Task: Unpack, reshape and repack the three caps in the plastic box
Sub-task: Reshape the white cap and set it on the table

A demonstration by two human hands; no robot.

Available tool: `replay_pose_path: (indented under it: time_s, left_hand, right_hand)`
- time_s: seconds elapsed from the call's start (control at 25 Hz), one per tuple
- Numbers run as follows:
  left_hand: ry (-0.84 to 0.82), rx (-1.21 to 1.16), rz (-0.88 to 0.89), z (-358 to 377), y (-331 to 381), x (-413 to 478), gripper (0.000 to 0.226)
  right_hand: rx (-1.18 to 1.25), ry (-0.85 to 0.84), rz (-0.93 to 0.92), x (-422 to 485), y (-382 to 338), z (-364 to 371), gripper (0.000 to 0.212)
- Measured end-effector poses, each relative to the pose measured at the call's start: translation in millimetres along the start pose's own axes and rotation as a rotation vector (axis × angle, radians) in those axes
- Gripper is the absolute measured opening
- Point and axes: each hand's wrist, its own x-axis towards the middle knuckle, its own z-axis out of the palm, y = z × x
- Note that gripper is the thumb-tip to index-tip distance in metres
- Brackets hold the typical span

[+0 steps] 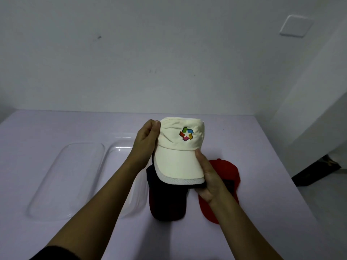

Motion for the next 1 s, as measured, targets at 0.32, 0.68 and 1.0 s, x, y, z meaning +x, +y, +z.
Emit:
replay_pose_path:
  time_s: [0.32, 0.68, 1.0]
  left_hand:
    - [0.109, -0.077, 0.041, 4, 1, 0, 0.022]
    - [-0.235, 0.528, 0.237, -20, 31, 25, 0.018]
    - [-0.158, 0.458, 0.178, -12, 26, 26, 0.033]
  right_hand:
    - [0.049, -0.041, -0.046, -3, -4, 12, 0.091]
    - [-0.072, -0.006, -0.059, 0, 0, 6, 0.087]
    - [-0.066, 0.026, -0.050, -5, 2, 9, 0.063]
